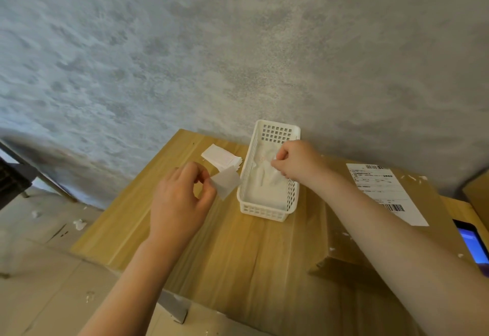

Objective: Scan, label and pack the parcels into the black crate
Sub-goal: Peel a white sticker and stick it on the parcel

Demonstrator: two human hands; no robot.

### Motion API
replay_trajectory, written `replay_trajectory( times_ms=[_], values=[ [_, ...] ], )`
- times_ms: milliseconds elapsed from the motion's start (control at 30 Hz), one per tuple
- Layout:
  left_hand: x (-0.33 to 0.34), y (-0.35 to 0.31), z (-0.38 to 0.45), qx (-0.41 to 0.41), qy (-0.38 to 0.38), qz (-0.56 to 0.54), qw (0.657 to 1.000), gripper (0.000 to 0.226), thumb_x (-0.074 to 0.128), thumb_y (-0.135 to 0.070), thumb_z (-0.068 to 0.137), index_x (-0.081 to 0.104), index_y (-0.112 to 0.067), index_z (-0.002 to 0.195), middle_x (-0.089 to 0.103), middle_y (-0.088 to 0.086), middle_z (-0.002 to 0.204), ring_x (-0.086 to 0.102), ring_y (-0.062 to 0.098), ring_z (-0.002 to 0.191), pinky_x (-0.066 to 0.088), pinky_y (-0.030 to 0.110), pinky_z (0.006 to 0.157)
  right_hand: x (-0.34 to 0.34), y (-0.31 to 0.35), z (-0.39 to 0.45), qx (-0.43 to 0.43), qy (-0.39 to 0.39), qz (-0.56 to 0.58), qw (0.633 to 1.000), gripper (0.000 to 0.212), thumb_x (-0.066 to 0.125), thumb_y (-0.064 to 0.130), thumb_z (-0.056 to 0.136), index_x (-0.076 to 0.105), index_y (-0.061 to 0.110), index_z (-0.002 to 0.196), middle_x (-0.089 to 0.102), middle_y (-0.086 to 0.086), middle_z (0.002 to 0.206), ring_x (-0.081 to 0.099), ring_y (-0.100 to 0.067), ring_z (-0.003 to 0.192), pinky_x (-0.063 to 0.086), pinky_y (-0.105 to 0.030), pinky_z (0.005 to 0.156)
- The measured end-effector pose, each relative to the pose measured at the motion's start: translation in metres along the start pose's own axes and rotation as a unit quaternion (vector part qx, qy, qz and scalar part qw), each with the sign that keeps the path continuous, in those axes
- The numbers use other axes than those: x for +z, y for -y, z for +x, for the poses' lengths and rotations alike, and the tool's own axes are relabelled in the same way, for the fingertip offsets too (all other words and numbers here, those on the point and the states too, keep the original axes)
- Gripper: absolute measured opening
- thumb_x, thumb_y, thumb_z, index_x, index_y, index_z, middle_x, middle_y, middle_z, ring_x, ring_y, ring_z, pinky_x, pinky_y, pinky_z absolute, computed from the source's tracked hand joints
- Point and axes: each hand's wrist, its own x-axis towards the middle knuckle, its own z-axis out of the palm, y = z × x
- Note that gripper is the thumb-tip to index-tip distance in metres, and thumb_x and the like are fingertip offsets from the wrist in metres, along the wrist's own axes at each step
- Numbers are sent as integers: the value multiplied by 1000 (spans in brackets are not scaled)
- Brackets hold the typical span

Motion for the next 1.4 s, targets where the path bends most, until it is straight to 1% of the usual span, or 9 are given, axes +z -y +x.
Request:
replay_trajectory(
  times_ms=[133,267,400,533,667,867,967,1267,1400],
  values=[
    [-1,-1,-1,-5,2,-11,1000,8,62,-22,88,55,-21,83,55,-15,77,53,11,72,46,33,60,1,-4,2,-3,3,-57,998,27,57,31,93,61,21,117,69,1,100,66,-17,80,55,-33,72],
    [1,-4,0,-10,10,-23,1000,10,63,-20,86,55,-19,82,57,-14,76,54,12,73,46,34,60,-1,-4,-2,-35,-33,-77,996,20,50,21,94,66,9,95,71,-7,89,66,-26,76,56,-42,67],
    [6,-7,2,-9,14,-32,999,10,54,-32,85,53,-23,81,57,-16,77,54,9,74,45,30,57,-4,-5,-1,-53,-36,-74,995,22,59,31,89,51,19,73,59,1,69,54,-18,60,50,-38,59],
    [10,-12,4,-9,21,-25,999,12,65,-18,86,54,-22,81,57,-15,77,54,11,75,45,31,59,-5,-7,-1,-51,-15,-66,996,24,58,24,86,43,24,67,51,6,67,48,-15,60,46,-36,59],
    [11,-19,6,-3,18,-17,1000,11,64,-20,87,54,-21,81,57,-15,76,54,12,74,45,32,60,-8,-6,-14,-56,0,3,998,6,59,33,89,56,29,86,64,9,84,62,-11,73,53,-31,66],
    [19,-40,6,50,10,-14,999,13,67,-17,86,55,-18,80,57,-12,73,53,11,68,43,29,56,-23,17,-62,-20,84,247,965,43,53,47,95,69,9,82,74,-3,73,63,-12,60,54,-28,57],
    [29,-55,1,103,10,-12,995,9,62,-20,86,56,-17,80,57,-11,73,52,11,68,42,29,57,-24,15,-79,-4,71,265,962,49,55,53,92,71,8,82,74,-4,74,68,-16,65,56,-23,56],
    [58,-96,-10,172,73,-44,982,14,56,-33,88,65,-22,88,64,-11,90,54,12,87,45,30,71,-47,-32,-103,38,34,252,966,17,55,15,88,70,7,87,74,-1,73,68,-18,66,58,-30,60],
    [65,-110,-11,102,58,-76,990,25,53,-39,88,63,-24,105,57,-10,110,46,13,105,36,26,85,-63,-59,-125,27,7,199,980,16,55,19,90,68,13,82,72,5,72,69,-19,69,59,-36,66]
  ],
)
